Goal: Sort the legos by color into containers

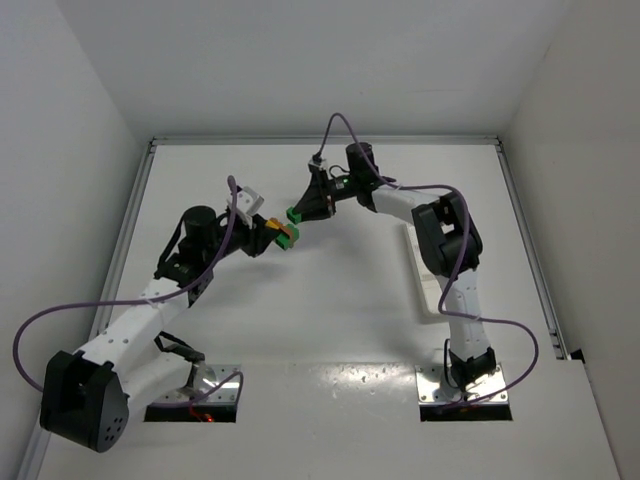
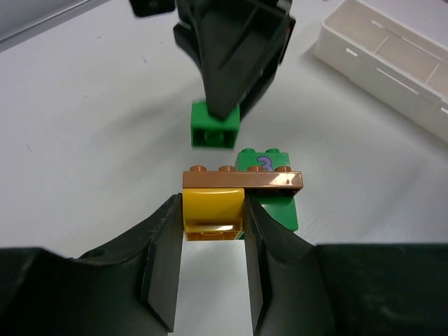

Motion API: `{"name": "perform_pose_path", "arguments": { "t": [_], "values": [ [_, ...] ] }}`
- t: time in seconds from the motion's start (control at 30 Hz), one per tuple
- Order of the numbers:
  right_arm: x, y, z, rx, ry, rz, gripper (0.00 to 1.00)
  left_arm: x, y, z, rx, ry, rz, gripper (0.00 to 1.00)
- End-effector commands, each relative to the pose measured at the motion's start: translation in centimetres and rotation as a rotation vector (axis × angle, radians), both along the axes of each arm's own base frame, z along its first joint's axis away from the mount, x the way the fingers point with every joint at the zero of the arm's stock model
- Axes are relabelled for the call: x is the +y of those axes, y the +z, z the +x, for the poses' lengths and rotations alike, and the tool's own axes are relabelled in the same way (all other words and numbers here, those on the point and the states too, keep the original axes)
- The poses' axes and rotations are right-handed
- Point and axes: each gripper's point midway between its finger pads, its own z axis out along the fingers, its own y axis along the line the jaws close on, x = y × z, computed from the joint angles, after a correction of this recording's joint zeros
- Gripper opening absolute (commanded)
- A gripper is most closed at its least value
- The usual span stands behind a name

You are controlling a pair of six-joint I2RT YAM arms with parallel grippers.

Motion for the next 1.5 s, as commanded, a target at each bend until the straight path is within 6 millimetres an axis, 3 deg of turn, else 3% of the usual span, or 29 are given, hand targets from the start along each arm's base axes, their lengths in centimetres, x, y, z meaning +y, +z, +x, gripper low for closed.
{"name": "perform_pose_path", "arguments": {
  "t": [0.0,0.17,0.4,0.5,0.57,0.63,0.77,0.8,0.87,1.0,1.3,1.47],
  "values": [
    [-3.7,1.6,3.4,-0.067,-0.089,0.025,0.0,0.9,0.4,-0.6,-0.022,0.032,0.004,0.0],
    [-5.3,1.4,4.7,-0.079,-0.127,0.023,0.0,1.1,0.0,-1.1,0.0,0.046,-0.008,0.0],
    [-7.4,1.2,4.9,-0.114,-0.139,0.033,0.0,0.9,-0.4,-1.4,0.022,0.04,-0.022,0.0],
    [-10.0,0.7,5.7,-0.147,-0.185,0.018,0.0,0.9,-0.7,-1.3,0.038,0.042,-0.027,0.0],
    [-13.1,0.5,6.8,-0.117,-0.274,-0.054,0.0,1.0,-0.7,-1.2,0.037,0.051,-0.025,0.0],
    [-15.8,-0.1,8.7,-0.285,-0.345,-0.164,0.0,0.9,-0.7,-1.2,0.043,0.053,-0.032,0.0],
    [-23.8,-0.9,9.7,-0.437,-0.46,-0.48,0.0,0.9,-1.1,-1.0,0.052,0.054,-0.029,0.0],
    [-25.5,-2.0,9.2,-0.427,-0.48,-0.578,0.0,0.7,-1.1,-1.1,0.053,0.045,-0.031,0.0],
    [-28.3,-1.0,8.7,-0.495,-0.514,-0.66,0.0,0.4,-0.8,-0.9,0.037,0.035,-0.036,0.0],
    [-31.5,-2.4,6.2,-0.523,-0.485,-0.853,0.0,0.1,-0.6,0.0,0.031,0.035,-0.038,0.0],
    [-33.6,-6.3,1.8,-0.525,-0.353,-1.042,0.0,-0.8,-0.3,0.6,0.03,0.008,-0.043,0.0],
    [-34.5,-7.9,1.8,-0.526,-0.347,-1.122,0.0,-0.8,-0.7,0.6,0.039,0.008,-0.04,0.0]
  ]
}}
